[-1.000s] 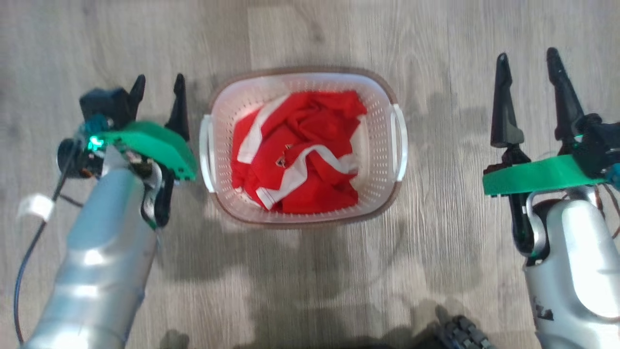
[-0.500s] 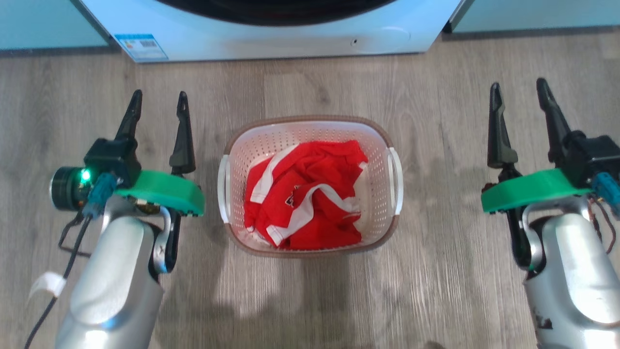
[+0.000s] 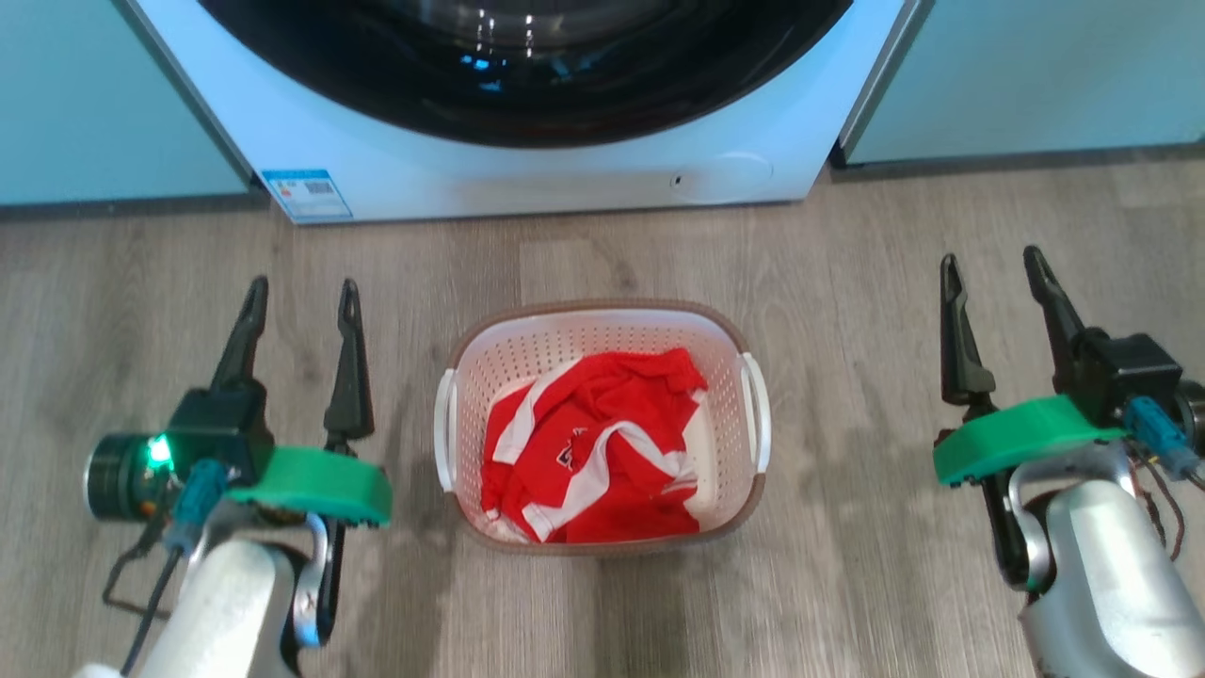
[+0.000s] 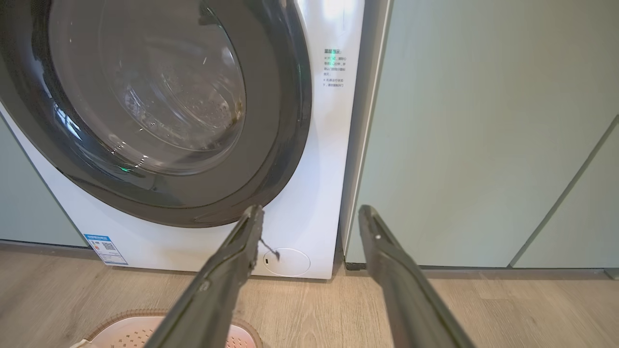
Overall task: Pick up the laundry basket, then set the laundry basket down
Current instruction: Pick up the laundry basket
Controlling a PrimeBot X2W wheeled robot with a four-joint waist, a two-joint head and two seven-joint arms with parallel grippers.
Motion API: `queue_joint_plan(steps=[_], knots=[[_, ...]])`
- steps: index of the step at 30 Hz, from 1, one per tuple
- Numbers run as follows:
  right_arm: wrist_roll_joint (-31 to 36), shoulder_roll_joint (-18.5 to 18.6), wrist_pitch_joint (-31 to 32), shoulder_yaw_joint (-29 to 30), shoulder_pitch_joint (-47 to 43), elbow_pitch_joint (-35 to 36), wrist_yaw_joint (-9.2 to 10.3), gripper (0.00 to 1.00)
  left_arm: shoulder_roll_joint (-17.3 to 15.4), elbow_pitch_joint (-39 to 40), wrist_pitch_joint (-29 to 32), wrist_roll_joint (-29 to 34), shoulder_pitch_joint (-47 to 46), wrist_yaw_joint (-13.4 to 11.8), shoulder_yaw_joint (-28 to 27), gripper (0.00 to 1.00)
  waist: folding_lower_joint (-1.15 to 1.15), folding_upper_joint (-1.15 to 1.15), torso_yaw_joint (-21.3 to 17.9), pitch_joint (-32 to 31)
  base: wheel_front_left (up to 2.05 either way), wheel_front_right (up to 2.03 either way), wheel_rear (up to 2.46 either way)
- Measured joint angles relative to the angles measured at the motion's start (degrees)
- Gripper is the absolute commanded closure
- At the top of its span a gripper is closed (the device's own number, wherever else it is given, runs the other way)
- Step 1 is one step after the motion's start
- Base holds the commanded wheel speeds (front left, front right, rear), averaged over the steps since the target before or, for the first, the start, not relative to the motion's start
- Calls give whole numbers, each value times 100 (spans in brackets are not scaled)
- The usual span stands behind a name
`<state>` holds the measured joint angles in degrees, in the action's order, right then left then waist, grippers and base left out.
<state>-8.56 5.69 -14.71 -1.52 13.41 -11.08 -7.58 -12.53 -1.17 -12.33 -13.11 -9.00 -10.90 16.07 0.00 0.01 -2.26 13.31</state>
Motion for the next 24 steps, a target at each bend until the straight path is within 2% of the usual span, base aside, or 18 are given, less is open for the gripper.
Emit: queue_joint_plan(steps=[13, 24], knots=[[0, 0, 164, -33, -486, -12, 0, 0, -89, 339, 372, 51, 904, -233, 193, 0, 0, 0, -45, -650, 0, 0, 0], [5, -9, 259, -16, -818, 85, 0, 0, -92, 335, 404, 41, 1250, -334, 216, 0, 0, -1, -17, -972, 0, 0, 0]])
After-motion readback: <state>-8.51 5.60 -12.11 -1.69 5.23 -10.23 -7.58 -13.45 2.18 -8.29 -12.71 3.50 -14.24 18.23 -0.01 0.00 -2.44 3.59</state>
